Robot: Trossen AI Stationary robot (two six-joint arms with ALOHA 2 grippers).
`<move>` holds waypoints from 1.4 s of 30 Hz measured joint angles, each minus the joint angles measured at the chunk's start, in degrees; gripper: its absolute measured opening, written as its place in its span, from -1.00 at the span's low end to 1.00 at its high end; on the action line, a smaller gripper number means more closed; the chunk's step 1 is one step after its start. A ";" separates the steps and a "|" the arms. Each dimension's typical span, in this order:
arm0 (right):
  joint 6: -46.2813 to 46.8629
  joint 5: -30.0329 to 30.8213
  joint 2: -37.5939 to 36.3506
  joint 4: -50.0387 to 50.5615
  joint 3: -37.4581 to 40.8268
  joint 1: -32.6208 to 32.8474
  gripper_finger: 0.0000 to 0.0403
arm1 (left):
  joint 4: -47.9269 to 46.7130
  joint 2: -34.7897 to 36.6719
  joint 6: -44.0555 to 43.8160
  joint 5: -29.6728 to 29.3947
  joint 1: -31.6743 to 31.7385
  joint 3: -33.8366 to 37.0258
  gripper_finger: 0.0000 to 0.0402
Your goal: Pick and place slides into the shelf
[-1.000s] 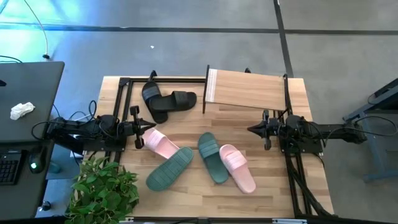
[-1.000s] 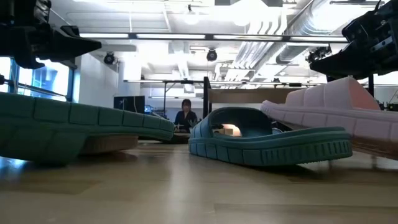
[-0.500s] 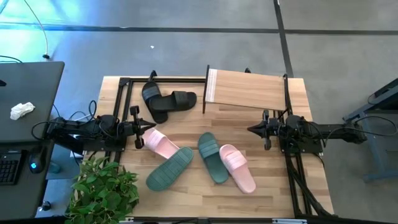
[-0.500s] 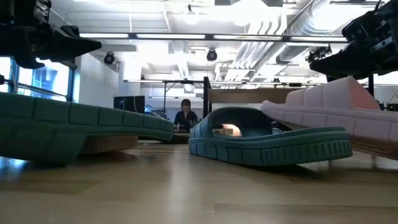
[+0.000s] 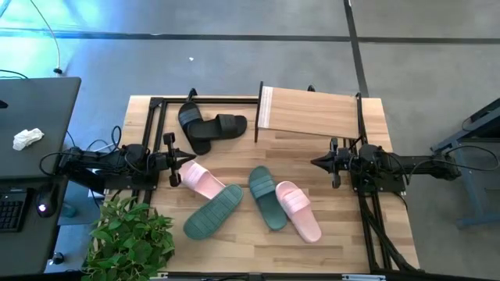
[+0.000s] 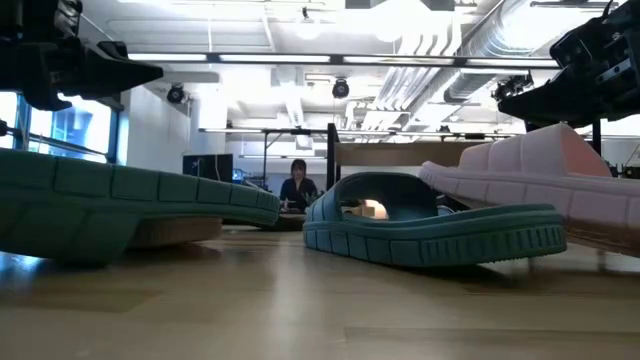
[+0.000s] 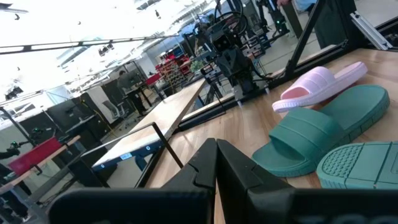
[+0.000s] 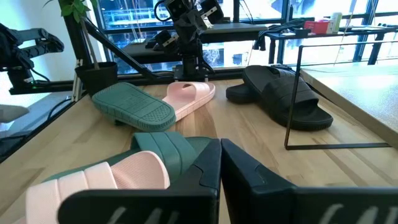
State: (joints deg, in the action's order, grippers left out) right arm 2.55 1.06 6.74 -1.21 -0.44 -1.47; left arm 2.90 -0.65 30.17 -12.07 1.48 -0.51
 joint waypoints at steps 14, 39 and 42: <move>28.47 0.81 0.01 -8.57 -1.29 0.00 -1.00 | 0.94 0.03 -3.77 0.10 0.00 -0.02 -1.00; 23.43 -33.50 20.77 -17.12 -35.15 1.26 -1.00 | 4.17 -0.01 -19.67 8.59 -0.02 -0.04 -1.00; 23.10 -32.76 30.17 -7.26 -38.65 5.40 -1.00 | 4.17 -0.01 -19.64 8.58 -0.02 -0.04 -1.00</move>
State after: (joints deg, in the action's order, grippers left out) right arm 25.65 -31.70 36.91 -8.47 -39.09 3.93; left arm 7.07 -0.67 10.53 -3.49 1.45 -0.56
